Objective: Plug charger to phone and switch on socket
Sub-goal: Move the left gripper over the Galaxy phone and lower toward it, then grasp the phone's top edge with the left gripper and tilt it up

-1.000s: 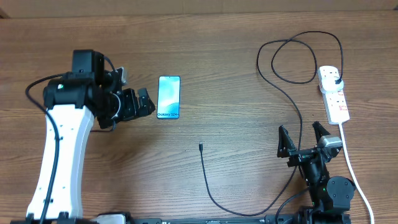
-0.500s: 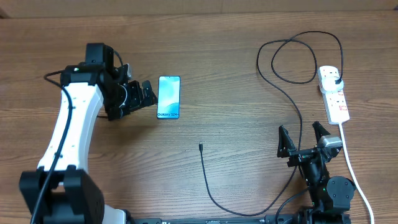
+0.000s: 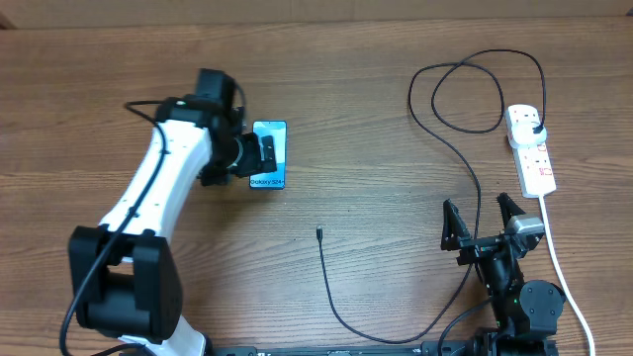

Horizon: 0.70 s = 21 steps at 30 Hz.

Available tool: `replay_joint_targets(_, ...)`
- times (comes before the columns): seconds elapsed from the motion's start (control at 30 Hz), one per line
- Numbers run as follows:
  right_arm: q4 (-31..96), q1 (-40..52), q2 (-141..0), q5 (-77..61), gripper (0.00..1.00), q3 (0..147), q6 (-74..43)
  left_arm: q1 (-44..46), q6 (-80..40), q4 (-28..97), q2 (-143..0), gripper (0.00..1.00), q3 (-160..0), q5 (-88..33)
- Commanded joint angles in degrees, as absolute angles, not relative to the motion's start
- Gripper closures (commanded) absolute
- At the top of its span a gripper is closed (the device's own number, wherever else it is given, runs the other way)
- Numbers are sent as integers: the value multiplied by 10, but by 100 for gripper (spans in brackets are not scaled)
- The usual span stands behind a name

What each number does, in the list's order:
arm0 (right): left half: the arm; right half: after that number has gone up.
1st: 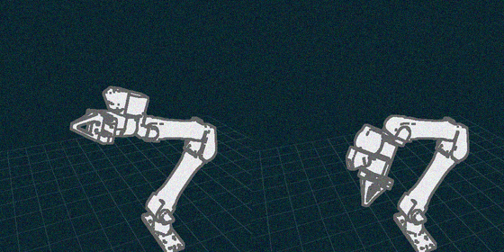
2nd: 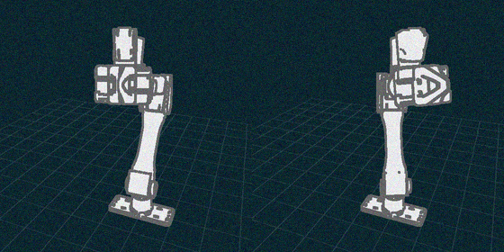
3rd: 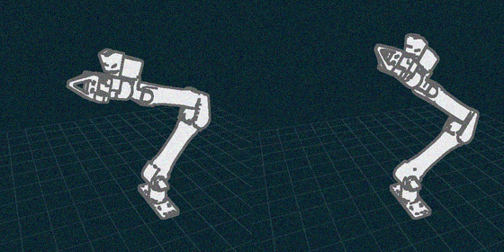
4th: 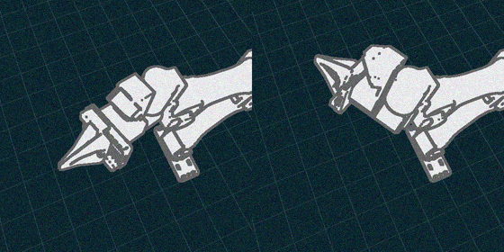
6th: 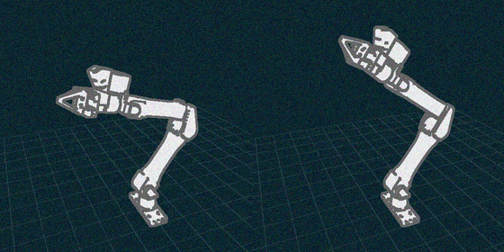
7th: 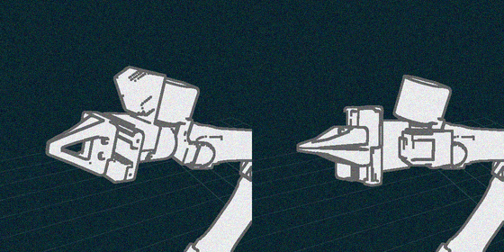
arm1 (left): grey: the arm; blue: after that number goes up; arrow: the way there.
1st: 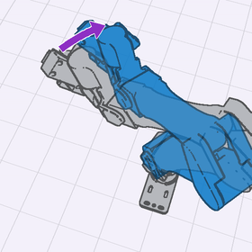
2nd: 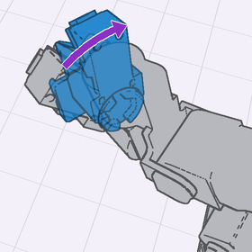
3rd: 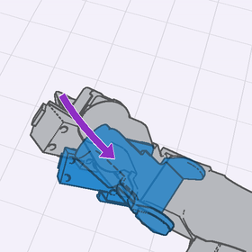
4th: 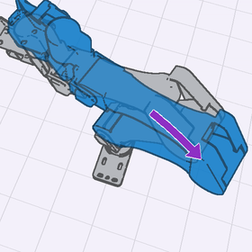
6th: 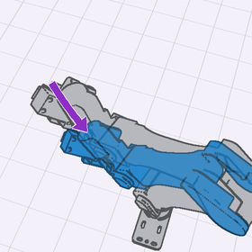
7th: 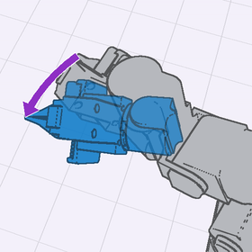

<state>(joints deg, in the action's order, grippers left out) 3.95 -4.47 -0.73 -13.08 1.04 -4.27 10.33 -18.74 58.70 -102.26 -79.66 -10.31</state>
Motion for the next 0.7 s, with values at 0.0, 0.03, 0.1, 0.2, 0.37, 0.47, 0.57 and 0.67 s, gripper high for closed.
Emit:
replay_joint_targets(0.0, 37, -44, -3, -130, 0, 4, -42, 135, -209, 573, -1043, 1, -808, -23)
replay_joint_targets(0.03, 37, -44, -3, -130, 0, 4, -42, 142, -208, 568, -1047, 0, -808, -14)
replay_joint_targets(0.1, 37, -44, -3, -130, 0, 4, -42, 153, -208, 562, -1054, 1, -808, -1)
replay_joint_targets(0.2, 37, -44, -3, -129, 0, 4, -42, 160, -208, 560, -1059, 0, -808, 8)
replay_joint_targets(0.37, 37, -44, -3, -130, 0, 4, -42, 157, -208, 531, -1059, 0, -808, 9)
replay_joint_targets(0.47, 37, -44, -3, -130, 0, 4, -42, 157, -208, 523, -1059, 1, -808, 22)
replay_joint_targets(0.57, 37, -44, -3, -129, 0, 4, -42, 157, -208, 508, -1061, 0, -808, 22)
replay_joint_targets(0.67, 37, -44, -3, -130, 0, 4, -42, 158, -208, 491, -1067, 0, -808, 19)
